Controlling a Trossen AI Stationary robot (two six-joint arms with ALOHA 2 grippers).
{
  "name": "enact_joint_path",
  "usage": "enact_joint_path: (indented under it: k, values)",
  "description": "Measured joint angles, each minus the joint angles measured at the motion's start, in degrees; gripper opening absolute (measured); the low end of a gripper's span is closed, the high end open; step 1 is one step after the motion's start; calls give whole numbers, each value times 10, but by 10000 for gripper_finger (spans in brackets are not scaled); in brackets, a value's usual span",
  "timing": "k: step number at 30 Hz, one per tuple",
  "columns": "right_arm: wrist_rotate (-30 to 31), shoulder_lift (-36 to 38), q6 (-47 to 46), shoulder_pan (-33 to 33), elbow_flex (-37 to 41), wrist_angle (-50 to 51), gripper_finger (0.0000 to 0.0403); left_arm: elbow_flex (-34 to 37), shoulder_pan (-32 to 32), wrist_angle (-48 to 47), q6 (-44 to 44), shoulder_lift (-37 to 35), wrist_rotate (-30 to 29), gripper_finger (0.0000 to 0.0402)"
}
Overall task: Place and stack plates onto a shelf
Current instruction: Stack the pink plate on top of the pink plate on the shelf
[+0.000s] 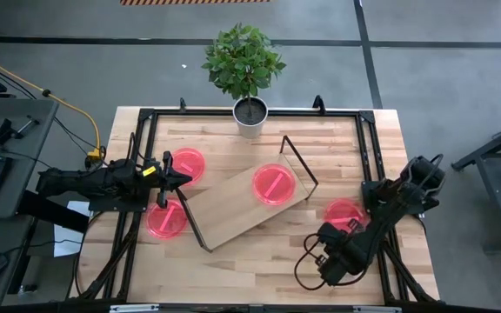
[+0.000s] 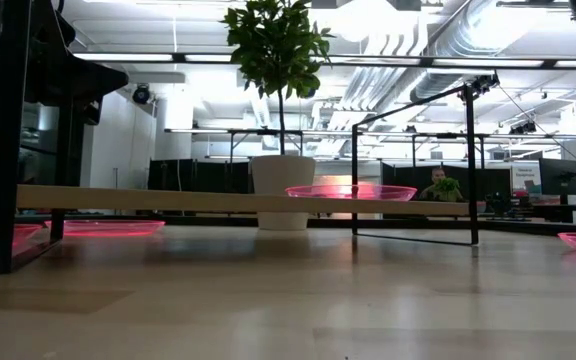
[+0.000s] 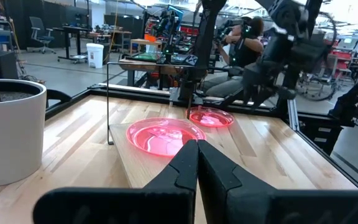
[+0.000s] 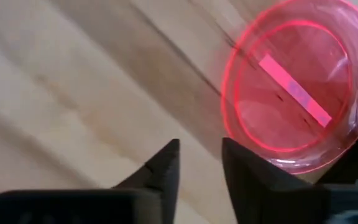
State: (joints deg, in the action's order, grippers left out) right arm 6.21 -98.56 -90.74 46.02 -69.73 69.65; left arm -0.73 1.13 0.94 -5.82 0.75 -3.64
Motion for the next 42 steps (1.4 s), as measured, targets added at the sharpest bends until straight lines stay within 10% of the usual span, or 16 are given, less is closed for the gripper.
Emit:
enact_joint_path:
  k: [22,32,42]
  values:
    - [6,2,-97,-30,174,-140,163,0,0,0,0,0,0,0]
    - [-5,1,-96,-30,173,-145,18,0,0,0,0,0,0,0]
    - [-33,-2,0,-29,50,-89,1,0,0,0,0,0,0,0]
